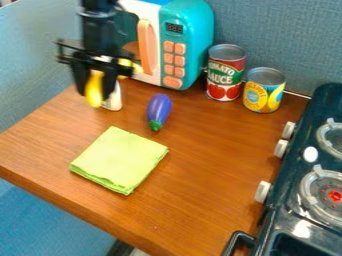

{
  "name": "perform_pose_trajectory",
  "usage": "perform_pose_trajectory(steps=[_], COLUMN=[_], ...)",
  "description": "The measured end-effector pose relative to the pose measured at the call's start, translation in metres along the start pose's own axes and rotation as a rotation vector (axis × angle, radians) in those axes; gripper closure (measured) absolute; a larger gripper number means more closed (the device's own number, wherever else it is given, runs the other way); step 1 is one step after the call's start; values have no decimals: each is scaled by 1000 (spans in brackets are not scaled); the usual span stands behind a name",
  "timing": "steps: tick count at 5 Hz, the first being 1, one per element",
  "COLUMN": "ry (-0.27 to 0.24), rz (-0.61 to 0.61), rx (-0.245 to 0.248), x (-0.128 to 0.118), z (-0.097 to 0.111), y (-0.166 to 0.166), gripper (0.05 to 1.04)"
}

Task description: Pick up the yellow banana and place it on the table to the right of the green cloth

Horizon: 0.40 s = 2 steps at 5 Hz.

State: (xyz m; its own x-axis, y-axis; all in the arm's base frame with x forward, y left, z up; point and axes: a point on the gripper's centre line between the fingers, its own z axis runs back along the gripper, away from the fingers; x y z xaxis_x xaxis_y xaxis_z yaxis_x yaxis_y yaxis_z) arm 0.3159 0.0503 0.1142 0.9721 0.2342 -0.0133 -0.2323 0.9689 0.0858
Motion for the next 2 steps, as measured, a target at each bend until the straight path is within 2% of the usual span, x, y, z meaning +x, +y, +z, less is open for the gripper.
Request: perform_pose_trajectory(steps=[1, 2], ry=[42, 60], rz=[-71, -108], rx=[3, -8], x=[0, -2], z=[-7, -11], y=[-39, -68], gripper=[584, 584])
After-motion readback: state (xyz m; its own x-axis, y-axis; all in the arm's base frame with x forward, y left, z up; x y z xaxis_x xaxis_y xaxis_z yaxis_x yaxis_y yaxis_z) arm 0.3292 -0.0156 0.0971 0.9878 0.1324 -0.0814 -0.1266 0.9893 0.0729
